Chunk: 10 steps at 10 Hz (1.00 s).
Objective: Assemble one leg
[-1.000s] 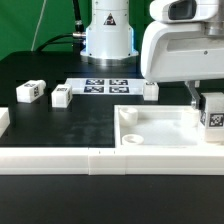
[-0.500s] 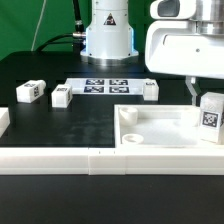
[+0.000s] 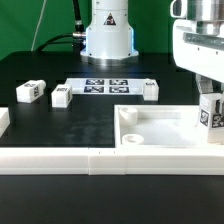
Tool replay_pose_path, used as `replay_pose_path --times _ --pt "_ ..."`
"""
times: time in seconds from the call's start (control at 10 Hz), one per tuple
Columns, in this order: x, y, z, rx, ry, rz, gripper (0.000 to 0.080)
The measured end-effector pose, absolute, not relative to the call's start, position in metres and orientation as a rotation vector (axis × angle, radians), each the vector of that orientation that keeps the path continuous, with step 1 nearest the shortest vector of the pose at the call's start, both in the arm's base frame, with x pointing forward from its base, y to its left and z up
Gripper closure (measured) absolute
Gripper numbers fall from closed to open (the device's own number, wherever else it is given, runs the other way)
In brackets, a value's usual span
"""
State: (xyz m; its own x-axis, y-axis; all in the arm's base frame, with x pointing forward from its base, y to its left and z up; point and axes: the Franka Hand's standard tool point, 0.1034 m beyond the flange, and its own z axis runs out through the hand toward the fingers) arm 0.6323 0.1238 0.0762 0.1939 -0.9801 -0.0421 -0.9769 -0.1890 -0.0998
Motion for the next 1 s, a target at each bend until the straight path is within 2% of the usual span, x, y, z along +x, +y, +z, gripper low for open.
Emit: replay_pose_path --times 0.3,0.5,0.6,0.7,1.0 --pt "0.6322 0.1240 0.0758 -2.264 2.011 -0.030 0.0508" --pt "0.6321 0.1228 0.0754 -2.371 1.888 -0.037 0.0217" --pt "0.6323 0.1225 0.0754 -2.402 1.856 -0.030 0.0217" --pt "0.6326 0.1226 0.0759 -2.506 1.730 -0.022 0.0165" --pt "0.6331 0.1246 0.0767 -2.836 1.176 -0.014 0.0153"
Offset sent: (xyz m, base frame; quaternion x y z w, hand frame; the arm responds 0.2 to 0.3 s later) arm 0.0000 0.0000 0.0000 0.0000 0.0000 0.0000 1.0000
